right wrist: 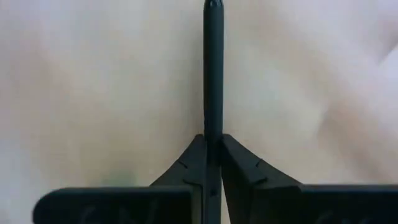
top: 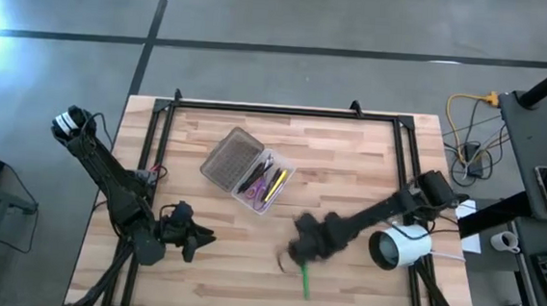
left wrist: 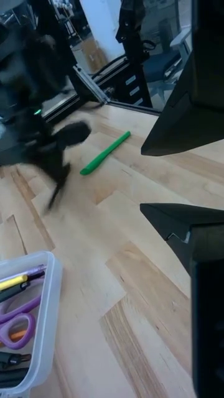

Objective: Pick & place school supplies into a supply box
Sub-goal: Put the black pen into the black supply box, then put the green pen into the black supply box

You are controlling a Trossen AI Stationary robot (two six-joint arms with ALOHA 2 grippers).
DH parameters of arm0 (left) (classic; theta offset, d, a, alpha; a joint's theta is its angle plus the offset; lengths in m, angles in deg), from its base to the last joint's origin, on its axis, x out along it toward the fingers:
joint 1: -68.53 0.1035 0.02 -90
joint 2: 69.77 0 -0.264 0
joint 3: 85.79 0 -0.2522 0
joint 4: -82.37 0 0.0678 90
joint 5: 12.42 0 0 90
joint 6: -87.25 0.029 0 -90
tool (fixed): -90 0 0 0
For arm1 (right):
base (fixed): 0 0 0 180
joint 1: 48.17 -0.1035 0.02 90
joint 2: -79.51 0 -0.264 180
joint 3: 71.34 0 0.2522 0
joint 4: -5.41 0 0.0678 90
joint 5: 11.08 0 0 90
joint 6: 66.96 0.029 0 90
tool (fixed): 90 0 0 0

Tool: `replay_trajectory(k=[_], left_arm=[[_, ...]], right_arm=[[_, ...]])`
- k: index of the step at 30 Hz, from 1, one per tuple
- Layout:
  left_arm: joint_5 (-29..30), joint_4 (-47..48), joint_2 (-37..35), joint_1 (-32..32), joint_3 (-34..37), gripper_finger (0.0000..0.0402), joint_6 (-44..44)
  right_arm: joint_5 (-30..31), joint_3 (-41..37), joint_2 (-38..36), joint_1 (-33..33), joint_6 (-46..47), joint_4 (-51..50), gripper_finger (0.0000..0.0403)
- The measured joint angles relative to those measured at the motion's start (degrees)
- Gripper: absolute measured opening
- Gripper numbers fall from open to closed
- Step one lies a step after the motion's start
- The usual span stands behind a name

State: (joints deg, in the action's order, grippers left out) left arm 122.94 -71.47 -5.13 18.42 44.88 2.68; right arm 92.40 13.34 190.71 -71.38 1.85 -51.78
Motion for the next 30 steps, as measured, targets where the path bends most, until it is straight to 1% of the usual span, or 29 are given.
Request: replay_trajectory(k=[2,6,8,9,13,15,19,24,26,28,30], left_arm=[[0.00,0.02,0.00,0.00,0.00,0.0117,0.00],[0.00,0.00,0.00,0.00,0.00,0.0117,0.00],[-0.02,0.01,0.00,0.00,0.00,0.0117,0.00],[0.00,0.02,0.00,0.00,0.00,0.0117,0.00],[0.00,0.00,0.00,0.00,0.00,0.0117,0.00],[-0.02,-0.02,0.00,0.00,0.00,0.0117,0.00],[-0.02,-0.26,0.02,0.00,0.00,0.0117,0.00],[-0.01,-0.24,0.02,0.00,0.00,0.0117,0.00],[-0.02,-0.23,0.02,0.00,0.00,0.0117,0.00],[0.00,-0.26,0.02,0.00,0.00,0.0117,0.00],[0.00,-0.29,0.02,0.00,0.28,0.0117,0.00]], right_arm=[[5.96,0.51,-2.01,2.06,6.80,3.04,0.0018],[17.45,0.00,-7.35,6.15,25.71,12.60,0.0017],[21.81,-0.31,-7.62,8.34,30.48,17.61,0.0017],[22.11,-0.37,-7.55,9.89,31.29,20.17,0.0016],[19.15,-0.31,-5.81,15.40,28.48,33.49,0.0018],[18.28,-0.12,-4.17,17.24,27.14,38.28,0.0023],[16.47,1.69,-2.22,20.27,30.35,37.00,0.0039],[14.44,2.33,0.41,21.58,33.50,36.11,0.0079],[11.89,3.26,1.08,21.42,33.42,37.43,0.0097],[8.46,3.70,1.51,21.56,31.71,38.32,0.0116],[6.45,4.30,2.20,21.71,29.99,38.14,0.0133]])
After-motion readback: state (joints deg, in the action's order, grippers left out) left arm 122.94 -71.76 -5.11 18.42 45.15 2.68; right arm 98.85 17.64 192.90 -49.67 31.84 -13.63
